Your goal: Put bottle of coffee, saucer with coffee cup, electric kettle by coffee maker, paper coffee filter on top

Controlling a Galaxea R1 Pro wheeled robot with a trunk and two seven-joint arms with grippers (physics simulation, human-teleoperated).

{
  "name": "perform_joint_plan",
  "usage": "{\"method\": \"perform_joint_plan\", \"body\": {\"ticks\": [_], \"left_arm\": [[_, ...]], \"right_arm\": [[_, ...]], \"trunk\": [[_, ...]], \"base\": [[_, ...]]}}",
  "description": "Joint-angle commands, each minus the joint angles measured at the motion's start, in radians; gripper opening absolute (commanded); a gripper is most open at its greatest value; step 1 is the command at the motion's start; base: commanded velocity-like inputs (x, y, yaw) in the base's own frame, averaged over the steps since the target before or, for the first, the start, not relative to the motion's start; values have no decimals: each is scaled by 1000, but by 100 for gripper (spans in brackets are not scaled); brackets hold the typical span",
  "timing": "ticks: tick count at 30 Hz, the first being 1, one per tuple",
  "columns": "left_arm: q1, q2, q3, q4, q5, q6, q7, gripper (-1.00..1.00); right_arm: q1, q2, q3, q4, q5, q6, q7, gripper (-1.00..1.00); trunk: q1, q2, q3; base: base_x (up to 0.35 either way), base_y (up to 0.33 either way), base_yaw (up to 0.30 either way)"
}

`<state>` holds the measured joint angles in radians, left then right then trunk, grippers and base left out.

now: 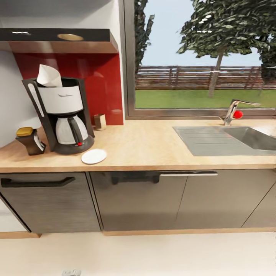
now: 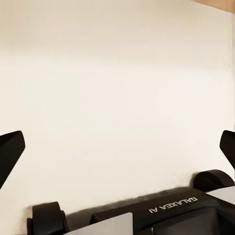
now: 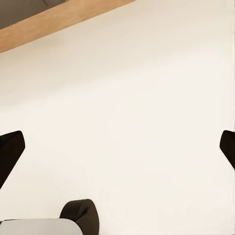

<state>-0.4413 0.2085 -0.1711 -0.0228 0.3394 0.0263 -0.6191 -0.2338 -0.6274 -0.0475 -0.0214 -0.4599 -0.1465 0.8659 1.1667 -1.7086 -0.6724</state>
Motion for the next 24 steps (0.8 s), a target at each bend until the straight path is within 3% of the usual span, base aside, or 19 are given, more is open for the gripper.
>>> {"method": "perform_joint_plan", "body": {"ticks": [1,7,14,20,24], "left_arm": [[0,0,-8,0,10,3,-3,100],[0,1,-8,0,10,3,-3,100],[0,1,-7,0,14,3,-2,100],[0,1,-7,0,64,3,-2,100],[0,1,-7,0,72,3,-2,100]], "right_arm": [[-1,0,-5,1,6,-5,2,100],[-1,0,-5,1,6,-5,2,100],[-1,0,-5,1,6,-5,2,100],[-1,0,-5,1,6,-5,2,100],[-1,0,-5,1,6,-5,2,100]], "trunk": [[0,0,-1],[0,0,-1],[0,0,-1],[0,0,-1],[0,0,-1]], "base": [[151,-246,-36],[152,-249,-70],[39,-97,-234],[3,-228,-101],[0,-289,-95]]}}
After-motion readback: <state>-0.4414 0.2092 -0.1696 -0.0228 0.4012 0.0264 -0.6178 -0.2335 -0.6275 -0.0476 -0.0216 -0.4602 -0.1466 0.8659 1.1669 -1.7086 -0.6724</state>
